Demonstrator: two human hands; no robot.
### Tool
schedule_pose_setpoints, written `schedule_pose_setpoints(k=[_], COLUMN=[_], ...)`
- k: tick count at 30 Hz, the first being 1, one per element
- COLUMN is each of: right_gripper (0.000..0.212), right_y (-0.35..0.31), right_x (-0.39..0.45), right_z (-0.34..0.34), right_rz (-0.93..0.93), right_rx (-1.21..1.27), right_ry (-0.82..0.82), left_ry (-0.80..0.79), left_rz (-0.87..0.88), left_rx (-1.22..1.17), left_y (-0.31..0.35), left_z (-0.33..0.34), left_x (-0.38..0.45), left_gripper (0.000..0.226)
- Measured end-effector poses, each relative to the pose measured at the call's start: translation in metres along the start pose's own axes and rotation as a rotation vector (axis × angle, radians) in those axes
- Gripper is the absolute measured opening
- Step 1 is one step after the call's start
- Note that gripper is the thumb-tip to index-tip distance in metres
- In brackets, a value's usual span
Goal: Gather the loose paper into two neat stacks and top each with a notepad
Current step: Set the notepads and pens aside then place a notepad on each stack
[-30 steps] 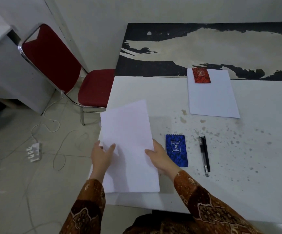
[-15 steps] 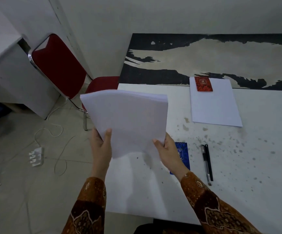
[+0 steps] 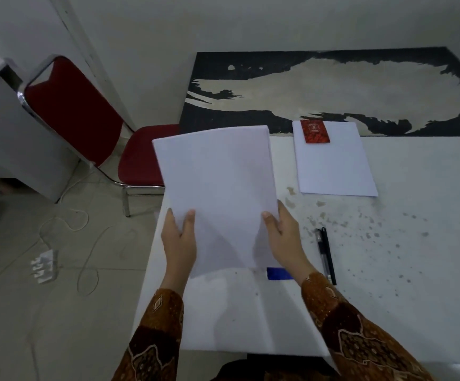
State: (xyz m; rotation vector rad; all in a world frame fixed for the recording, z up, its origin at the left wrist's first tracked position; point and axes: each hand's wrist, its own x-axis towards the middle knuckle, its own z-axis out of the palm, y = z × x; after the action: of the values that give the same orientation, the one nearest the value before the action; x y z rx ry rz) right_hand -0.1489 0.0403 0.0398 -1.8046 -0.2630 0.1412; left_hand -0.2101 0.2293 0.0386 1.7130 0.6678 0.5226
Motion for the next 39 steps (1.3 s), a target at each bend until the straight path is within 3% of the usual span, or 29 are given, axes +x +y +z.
schedule_pose_setpoints(k=[6, 14, 18, 23, 32, 35, 39], right_gripper=[0.032, 0.027, 0.029, 0.027, 0.021, 0.02, 0.021], right_y=[0.027, 0.055, 0.068, 0.078, 0.089, 0.09, 0.09], right_x=[-0.009, -0.064, -0.098, -0.136, -0.175, -0.181, -0.184], right_z=[-0.078, -0.15, -0.18, -0.204, -0.227, -0.228, -0.223], right_rz=[0.085, 0.364, 0.459, 0.535, 0.612, 0.635, 0.67], right_rx=[-0.351, -0.014, 0.06, 0.14, 0.14, 0.121, 0.106], right_ry=[0.026, 0.166, 0.241, 0.283, 0.208, 0.158, 0.073], left_ry=[-0.275, -0.559, -0.647, -0.794, -0.855, -0.733, -0.554], left_rz=[-0.058, -0.202, -0.001, 0.339, 0.353, 0.457, 0.539], left_rx=[-0.037, -0.027, 0.344, 0.849, 0.869, 0.839, 0.834], left_y=[0.012, 0.0, -0.024, -0.056, -0.035, -0.015, -0.001], left_z=[0.059, 0.096, 0.102, 0.107, 0.1, 0.093, 0.095], left_x=[-0.034, -0.076, -0.084, -0.091, -0.085, -0.076, -0.064], left_gripper=[0.034, 0.033, 0.033, 0.058, 0.044, 0.032, 0.033])
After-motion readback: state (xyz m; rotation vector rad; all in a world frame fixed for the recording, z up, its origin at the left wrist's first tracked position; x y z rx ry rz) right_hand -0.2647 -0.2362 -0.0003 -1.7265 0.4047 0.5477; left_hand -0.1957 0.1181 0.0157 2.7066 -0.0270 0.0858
